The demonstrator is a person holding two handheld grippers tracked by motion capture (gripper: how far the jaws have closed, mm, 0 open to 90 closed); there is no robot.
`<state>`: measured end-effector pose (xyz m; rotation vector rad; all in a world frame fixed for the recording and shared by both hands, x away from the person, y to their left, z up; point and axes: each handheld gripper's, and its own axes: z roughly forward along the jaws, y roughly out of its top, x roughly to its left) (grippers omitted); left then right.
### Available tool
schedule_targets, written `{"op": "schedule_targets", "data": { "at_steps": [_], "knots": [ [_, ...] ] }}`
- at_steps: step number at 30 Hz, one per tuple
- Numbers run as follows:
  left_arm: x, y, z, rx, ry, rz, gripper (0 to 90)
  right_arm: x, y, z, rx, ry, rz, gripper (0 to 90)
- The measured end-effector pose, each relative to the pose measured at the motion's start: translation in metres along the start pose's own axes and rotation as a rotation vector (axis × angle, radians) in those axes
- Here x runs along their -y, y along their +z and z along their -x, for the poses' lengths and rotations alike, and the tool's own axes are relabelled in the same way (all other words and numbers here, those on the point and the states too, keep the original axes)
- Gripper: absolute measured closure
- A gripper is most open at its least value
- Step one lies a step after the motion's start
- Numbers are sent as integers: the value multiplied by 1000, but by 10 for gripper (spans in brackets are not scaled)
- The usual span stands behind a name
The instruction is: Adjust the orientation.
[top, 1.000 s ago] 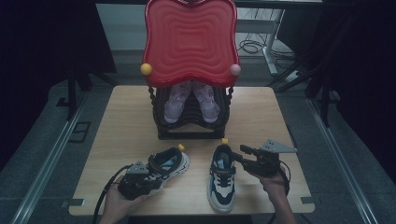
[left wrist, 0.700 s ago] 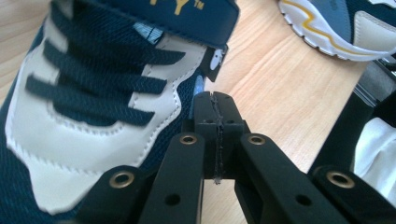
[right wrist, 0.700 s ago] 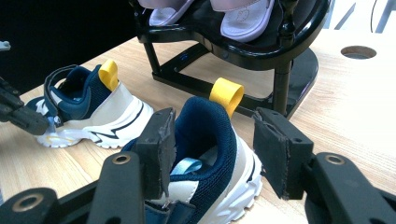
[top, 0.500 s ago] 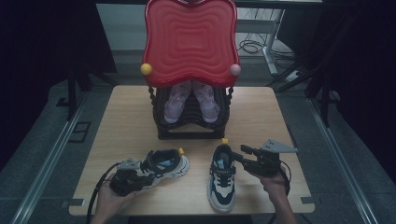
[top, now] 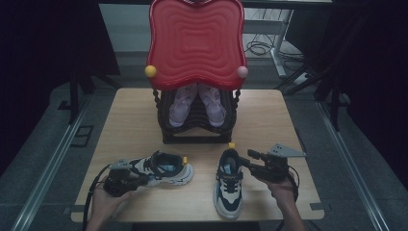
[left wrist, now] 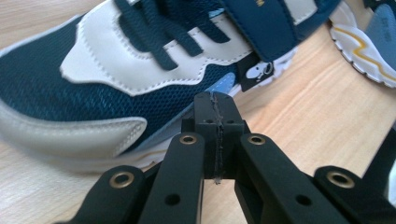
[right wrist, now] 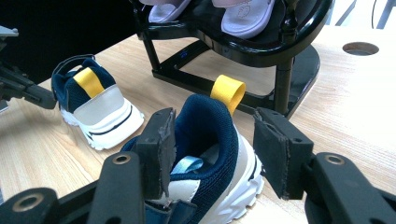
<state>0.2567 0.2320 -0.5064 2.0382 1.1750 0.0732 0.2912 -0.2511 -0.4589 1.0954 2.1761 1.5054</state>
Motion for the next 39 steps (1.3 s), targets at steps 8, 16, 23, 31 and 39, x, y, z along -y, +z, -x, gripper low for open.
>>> {"op": "schedule_targets", "data": {
  "at_steps": [8, 16, 23, 31, 39],
  "knots": [
    [-3, 0, -13, -44, -29, 1, 898, -1, 2, -3, -5, -5, -3, 485],
    [-9, 2, -24, -51, -59, 10, 897, -2, 2, -4, -7, -5, -3, 485],
    [-14, 4, -34, -63, -85, 19, 896, -3, 2, -6, -13, -13, -2, 486],
    [-15, 5, -36, -66, -89, 40, 895, -4, 4, -8, -17, -16, -4, 486],
    [-14, 0, -35, -63, -78, 58, 866, -5, 2, -10, -19, -20, 1, 487]
  ]
}}
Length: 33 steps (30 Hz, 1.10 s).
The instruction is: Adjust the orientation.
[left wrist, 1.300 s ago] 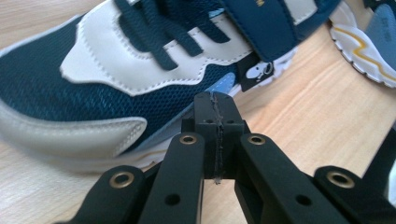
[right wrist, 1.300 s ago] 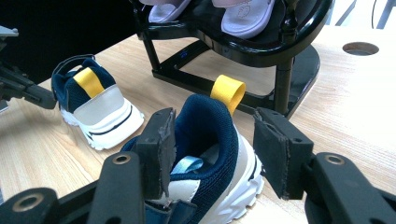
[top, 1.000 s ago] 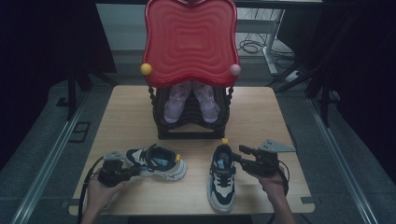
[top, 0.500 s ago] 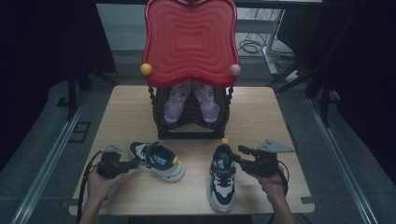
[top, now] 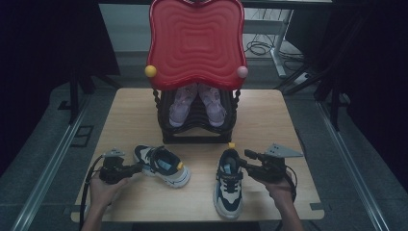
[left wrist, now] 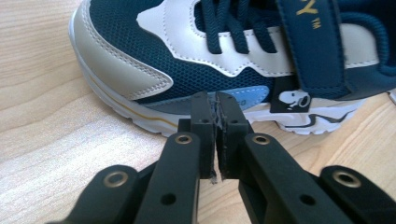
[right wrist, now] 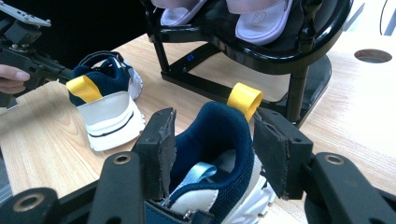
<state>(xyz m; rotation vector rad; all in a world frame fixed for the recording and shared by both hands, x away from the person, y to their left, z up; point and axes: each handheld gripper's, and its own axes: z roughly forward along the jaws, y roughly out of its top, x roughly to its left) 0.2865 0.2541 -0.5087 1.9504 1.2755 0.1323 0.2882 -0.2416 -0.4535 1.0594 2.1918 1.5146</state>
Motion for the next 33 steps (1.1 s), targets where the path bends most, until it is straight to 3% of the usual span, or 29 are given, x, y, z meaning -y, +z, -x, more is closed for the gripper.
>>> {"op": "schedule_targets", "data": {
  "at_steps": [7, 11, 17, 22, 29, 33],
  "knots": [
    [-1, -16, 8, -15, 32, 37, 689, -6, 3, -12, -29, -25, 6, 519],
    [-5, -26, 15, -15, 67, 48, 579, -10, 15, -22, -58, -38, -10, 555],
    [-6, -39, 19, -18, 74, 62, 466, -22, 39, -45, -83, -90, -43, 770],
    [-4, -42, 16, -15, 66, 61, 431, -30, 59, -71, -120, -131, -90, 865],
    [-4, -48, 16, -5, 75, 71, 425, -40, 88, -103, -152, -140, -132, 885],
    [-3, -49, 14, -7, 74, 71, 425, -42, 103, -114, -138, -136, -138, 889]
  ]
}}
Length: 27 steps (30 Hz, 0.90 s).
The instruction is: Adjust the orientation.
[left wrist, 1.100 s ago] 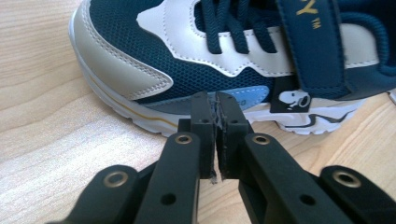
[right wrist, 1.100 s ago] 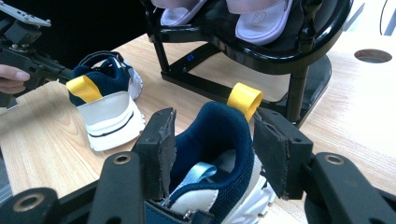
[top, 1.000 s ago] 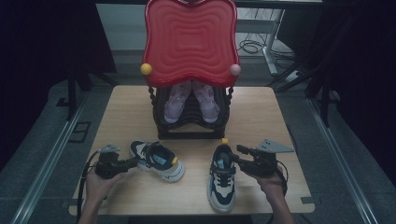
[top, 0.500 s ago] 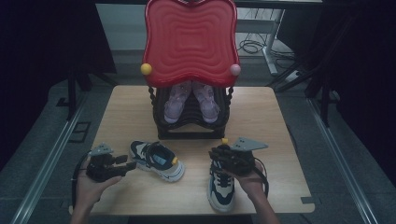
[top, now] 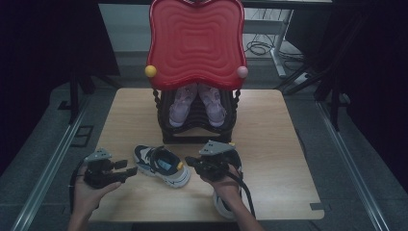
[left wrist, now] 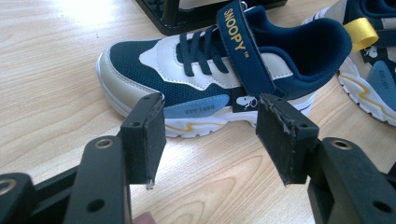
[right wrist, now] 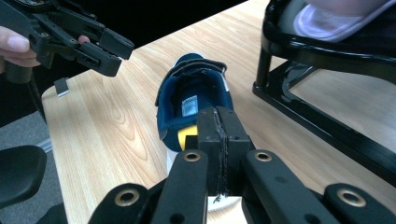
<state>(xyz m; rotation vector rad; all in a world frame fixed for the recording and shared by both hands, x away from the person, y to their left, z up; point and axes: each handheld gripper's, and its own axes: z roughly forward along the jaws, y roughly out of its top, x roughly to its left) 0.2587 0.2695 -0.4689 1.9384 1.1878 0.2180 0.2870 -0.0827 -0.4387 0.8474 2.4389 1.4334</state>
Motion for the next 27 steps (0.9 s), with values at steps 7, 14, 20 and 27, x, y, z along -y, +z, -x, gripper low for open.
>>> {"op": "schedule_targets", "data": {
  "at_steps": [7, 14, 20, 27],
  "knots": [
    [1, 2, 1, 2, 9, -9, 423, 0, 25, 2, 18, 2, -46, 890],
    [2, 4, 1, 1, 11, -15, 423, -2, 39, 7, 28, 11, -71, 890],
    [2, 4, 0, 1, 10, -15, 422, -3, 49, 5, 45, -20, -109, 890],
    [3, 4, -1, -3, 6, -17, 422, -4, 52, 5, 51, -47, -132, 893]
  ]
}}
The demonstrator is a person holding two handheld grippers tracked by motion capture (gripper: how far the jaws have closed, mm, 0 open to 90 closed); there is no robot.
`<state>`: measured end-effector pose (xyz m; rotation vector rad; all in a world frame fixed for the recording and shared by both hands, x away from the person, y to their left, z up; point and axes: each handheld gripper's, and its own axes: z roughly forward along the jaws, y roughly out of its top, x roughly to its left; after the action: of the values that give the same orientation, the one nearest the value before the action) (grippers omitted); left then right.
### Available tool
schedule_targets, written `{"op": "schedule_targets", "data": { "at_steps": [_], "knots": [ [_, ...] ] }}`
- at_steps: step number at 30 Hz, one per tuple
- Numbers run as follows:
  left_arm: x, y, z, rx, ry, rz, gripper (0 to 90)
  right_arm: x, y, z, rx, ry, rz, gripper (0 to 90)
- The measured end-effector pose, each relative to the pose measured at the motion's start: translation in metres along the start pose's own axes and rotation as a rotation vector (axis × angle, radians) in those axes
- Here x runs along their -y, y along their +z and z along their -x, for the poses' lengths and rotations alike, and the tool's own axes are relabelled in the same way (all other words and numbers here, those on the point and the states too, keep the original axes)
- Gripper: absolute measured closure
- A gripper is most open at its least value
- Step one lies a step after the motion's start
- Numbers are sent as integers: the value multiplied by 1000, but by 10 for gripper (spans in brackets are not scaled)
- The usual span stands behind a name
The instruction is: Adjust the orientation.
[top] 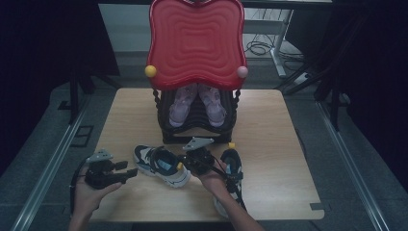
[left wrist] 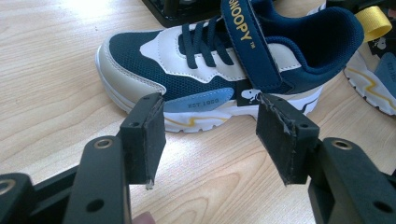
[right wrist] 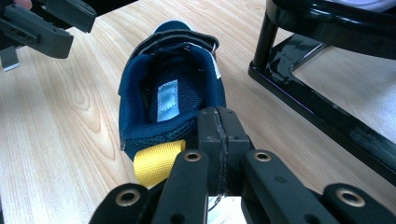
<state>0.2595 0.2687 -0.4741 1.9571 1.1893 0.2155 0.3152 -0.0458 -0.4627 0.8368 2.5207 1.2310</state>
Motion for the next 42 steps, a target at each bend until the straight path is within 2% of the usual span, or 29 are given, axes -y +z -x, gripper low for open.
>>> {"op": "schedule_targets", "data": {
  "at_steps": [4, 7, 19, 35, 42],
  "knots": [
    [0, 0, 0, 6, -2, 0, 421, 1, -1, -4, -31, -9, -4, 893],
    [0, -1, 0, 47, -12, 15, 419, 1, -2, -9, -62, -23, -13, 893],
    [1, -3, -3, 22, -22, 22, 418, 7, -9, -29, -117, -65, -27, 893],
    [2, -5, -6, 16, -29, 28, 418, 7, -5, -57, -216, -119, -22, 892],
    [3, -7, -8, 13, -32, 30, 416, 7, 2, -67, -261, -115, -1, 892]
  ]
}}
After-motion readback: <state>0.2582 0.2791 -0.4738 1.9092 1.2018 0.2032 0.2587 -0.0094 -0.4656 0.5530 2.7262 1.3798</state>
